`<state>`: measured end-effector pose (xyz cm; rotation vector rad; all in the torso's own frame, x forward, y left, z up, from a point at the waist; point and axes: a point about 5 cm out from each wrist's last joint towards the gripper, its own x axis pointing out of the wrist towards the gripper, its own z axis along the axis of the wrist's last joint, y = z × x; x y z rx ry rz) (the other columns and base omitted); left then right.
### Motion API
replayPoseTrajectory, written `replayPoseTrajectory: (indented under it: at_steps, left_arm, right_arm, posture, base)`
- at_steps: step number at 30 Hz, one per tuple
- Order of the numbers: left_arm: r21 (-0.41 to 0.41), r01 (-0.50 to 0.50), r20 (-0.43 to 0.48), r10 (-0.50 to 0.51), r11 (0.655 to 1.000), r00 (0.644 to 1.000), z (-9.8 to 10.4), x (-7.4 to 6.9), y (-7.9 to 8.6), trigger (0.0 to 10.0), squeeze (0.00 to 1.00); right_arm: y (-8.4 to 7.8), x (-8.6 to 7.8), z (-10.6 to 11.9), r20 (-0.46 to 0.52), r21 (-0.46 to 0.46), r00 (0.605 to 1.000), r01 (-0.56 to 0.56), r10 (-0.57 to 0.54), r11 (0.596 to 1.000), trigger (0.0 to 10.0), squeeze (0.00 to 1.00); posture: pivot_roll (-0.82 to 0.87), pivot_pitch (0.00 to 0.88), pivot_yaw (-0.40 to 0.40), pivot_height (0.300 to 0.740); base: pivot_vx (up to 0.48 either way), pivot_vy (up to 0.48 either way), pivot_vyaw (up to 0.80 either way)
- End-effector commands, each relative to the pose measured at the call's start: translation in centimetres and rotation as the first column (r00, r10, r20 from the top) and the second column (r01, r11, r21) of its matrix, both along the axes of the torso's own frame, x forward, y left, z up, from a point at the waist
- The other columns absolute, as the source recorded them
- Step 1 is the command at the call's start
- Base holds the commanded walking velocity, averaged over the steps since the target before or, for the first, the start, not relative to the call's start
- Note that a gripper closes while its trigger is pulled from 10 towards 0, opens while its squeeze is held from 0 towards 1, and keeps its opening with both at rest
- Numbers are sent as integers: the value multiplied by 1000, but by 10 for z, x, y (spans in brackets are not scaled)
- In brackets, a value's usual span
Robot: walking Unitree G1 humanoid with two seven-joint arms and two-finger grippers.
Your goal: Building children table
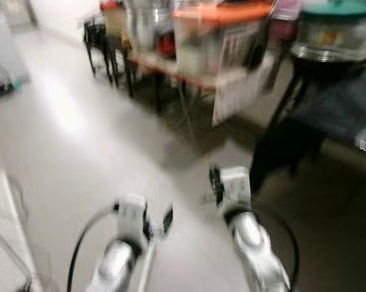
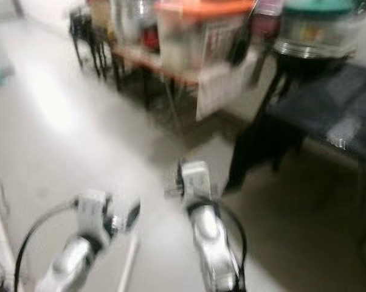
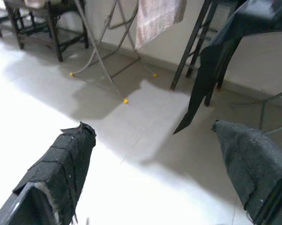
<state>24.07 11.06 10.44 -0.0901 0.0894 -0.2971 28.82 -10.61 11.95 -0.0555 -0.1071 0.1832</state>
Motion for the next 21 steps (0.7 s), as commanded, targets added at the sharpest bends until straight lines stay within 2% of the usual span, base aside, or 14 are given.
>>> replayPoseTrajectory:
  at_steps: [1,7,19,21]
  left_arm:
    - [12,-8,-6,8,1000,1000,-2,-2,3,10000,0]
    - [30,-5,1,5,1000,1000,-2,-1,2,10000,0]
    - [39,5,7,-6,999,1000,-2,-2,1,10000,0]
    - [33,5,4,-5,999,1000,-2,-3,1,10000,0]
  right_arm:
    - [2,0,-1,-10,18,1000,-7,7,1000,10000,0]
    - [2,-1,-1,-10,23,1000,-14,15,1000,10000,0]
    - [3,0,-3,-16,18,1000,-21,21,1000,10000,0]
    - [3,-1,-3,-16,17,1000,-19,19,1000,10000,0]
  posture:
    - [158,0,-17,740]
    - [157,0,-17,740]
    - [156,0,-18,740]
    - [158,0,-18,740]
  base:
    - [0,0,0]
    - [0,0,0]
    - [347,0,0]
    - [0,0,0]
